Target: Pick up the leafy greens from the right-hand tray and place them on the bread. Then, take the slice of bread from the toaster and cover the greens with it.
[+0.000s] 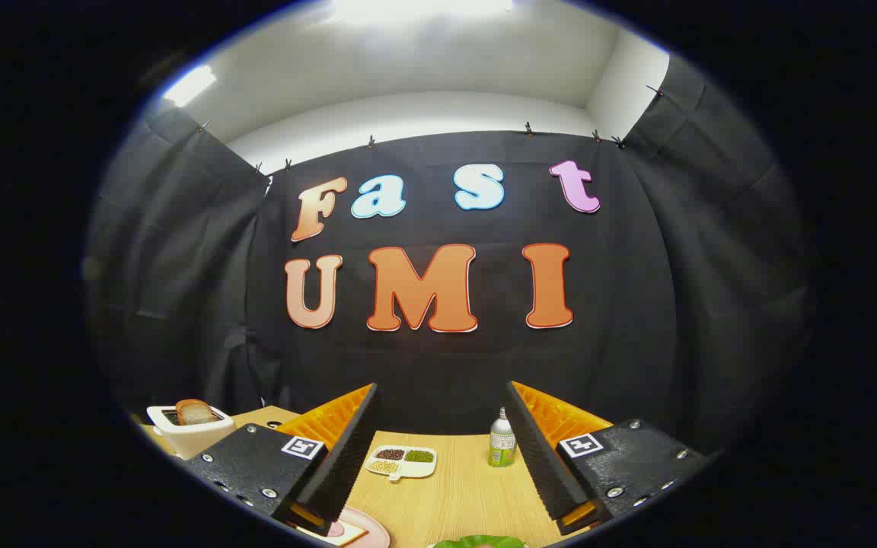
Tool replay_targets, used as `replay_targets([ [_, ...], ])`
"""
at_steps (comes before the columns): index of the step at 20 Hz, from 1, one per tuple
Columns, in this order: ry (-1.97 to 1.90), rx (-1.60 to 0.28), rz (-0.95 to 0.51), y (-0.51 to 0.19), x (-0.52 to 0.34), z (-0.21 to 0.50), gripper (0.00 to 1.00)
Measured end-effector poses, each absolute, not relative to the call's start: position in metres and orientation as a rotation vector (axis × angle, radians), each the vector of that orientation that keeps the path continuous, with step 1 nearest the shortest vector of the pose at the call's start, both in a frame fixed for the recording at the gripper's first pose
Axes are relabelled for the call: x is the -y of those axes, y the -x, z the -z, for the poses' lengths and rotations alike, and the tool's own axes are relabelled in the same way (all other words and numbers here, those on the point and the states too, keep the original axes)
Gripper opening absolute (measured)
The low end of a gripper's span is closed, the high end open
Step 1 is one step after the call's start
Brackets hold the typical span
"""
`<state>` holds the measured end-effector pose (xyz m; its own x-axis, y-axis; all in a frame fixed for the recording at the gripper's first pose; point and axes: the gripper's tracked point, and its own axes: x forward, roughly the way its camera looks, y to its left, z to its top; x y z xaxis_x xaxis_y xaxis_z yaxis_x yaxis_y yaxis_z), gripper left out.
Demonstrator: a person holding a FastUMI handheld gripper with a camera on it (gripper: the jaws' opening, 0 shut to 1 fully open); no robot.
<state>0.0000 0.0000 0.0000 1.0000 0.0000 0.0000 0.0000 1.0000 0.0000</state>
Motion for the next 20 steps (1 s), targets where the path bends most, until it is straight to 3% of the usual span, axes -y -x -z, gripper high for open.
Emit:
replay_targets([
  [13,0.012,-0.005,-0.082,0.013,-0.023,-0.01,0.97],
  [20,0.001,-0.15,-0.076,0.01,-0.018,0.025,0.98],
])
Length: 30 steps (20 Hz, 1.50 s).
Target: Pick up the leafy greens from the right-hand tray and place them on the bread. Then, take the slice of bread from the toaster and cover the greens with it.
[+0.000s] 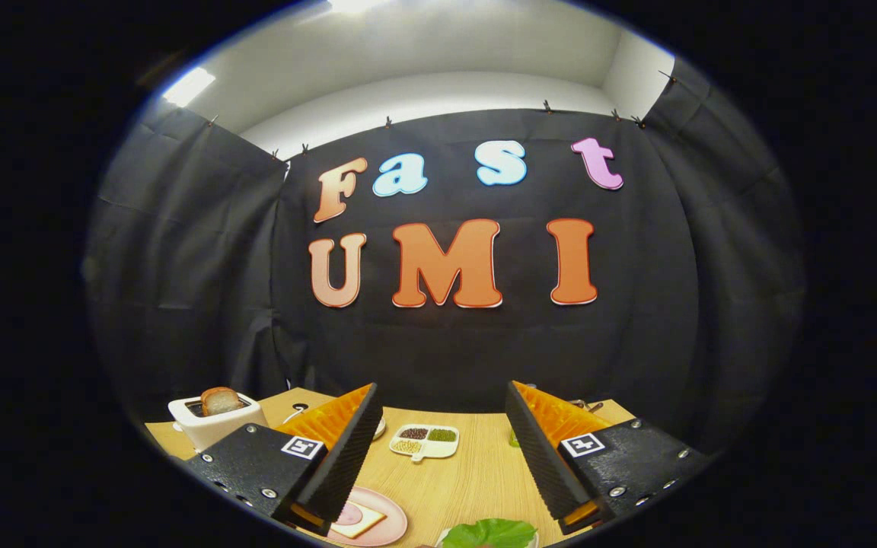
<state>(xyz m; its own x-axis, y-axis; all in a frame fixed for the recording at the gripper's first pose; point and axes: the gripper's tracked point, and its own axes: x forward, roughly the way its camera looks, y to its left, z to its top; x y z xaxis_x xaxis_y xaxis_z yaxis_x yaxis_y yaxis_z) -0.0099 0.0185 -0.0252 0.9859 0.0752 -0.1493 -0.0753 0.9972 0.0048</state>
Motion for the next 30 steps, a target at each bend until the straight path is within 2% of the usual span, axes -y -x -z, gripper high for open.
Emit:
replay_targets([
  [17,-0.134,-0.711,-0.097,0.047,-0.007,0.156,0.98],
  [25,-0.181,-0.928,-0.078,0.071,0.003,0.215,0.98],
  [30,-0.181,-1.021,-0.016,0.084,0.021,0.246,0.97],
])
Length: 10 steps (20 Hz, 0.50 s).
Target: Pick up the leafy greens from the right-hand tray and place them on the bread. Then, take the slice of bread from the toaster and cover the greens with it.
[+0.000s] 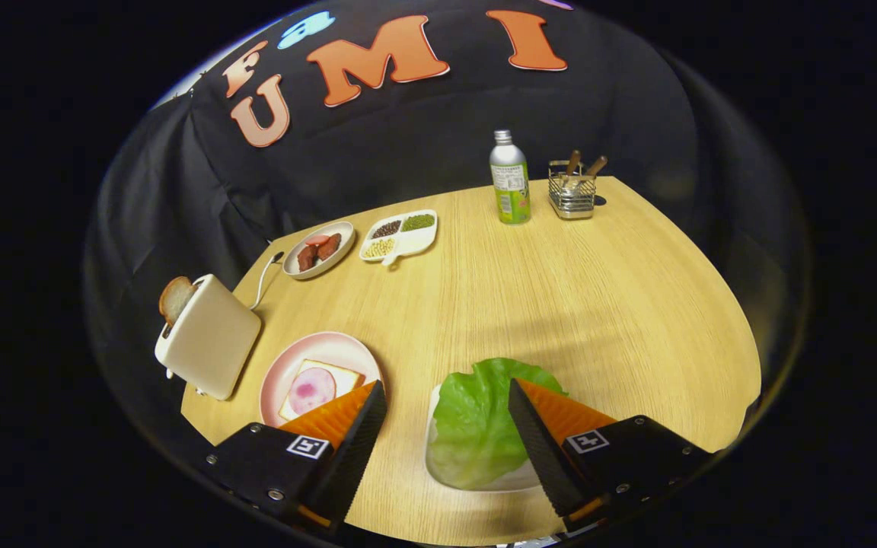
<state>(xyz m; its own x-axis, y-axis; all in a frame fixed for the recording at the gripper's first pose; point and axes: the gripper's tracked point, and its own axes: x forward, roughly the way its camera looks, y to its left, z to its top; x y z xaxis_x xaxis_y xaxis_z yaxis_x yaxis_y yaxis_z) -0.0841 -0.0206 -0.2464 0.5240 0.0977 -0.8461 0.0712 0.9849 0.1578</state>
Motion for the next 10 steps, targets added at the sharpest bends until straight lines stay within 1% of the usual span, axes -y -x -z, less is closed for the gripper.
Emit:
replay_targets([
  [5,-0.148,-1.138,0.046,0.104,0.031,0.29,0.97],
  [10,-0.069,-1.21,0.078,0.117,0.031,0.318,0.96],
])
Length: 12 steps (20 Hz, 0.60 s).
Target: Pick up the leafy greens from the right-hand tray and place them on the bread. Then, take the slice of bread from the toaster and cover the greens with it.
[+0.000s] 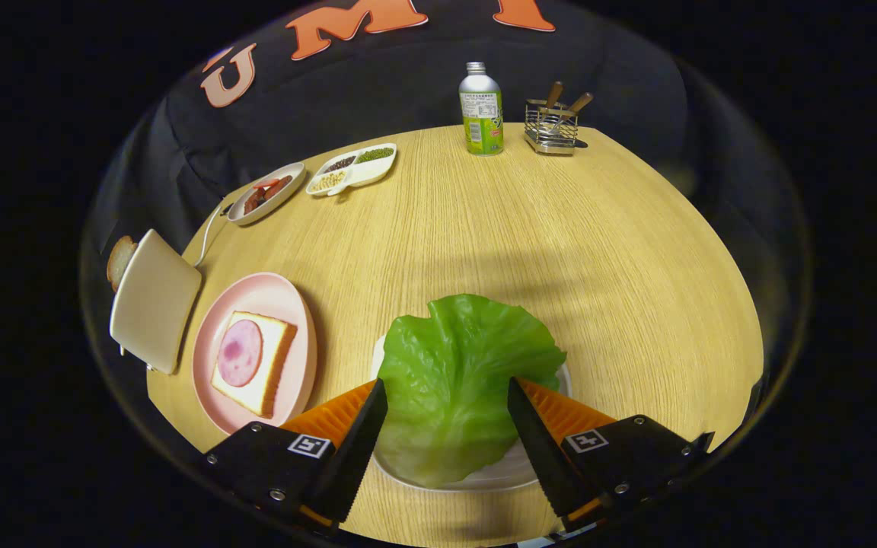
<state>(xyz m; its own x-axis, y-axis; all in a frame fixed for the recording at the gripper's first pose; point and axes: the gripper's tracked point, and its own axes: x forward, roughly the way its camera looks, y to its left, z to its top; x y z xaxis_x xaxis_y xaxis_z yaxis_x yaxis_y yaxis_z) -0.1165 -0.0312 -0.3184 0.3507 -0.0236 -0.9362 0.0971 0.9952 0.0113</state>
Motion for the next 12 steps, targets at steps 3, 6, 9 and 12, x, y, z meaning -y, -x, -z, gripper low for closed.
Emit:
replay_targets([
  [3,0.007,-1.183,0.096,0.111,0.036,0.321,0.92],
  [6,0.03,-1.179,0.117,0.112,0.04,0.324,0.79],
  [9,0.0,-1.15,0.156,0.106,0.049,0.325,0.47],
  [12,-0.106,-1.113,0.125,0.101,0.041,0.319,0.17],
])
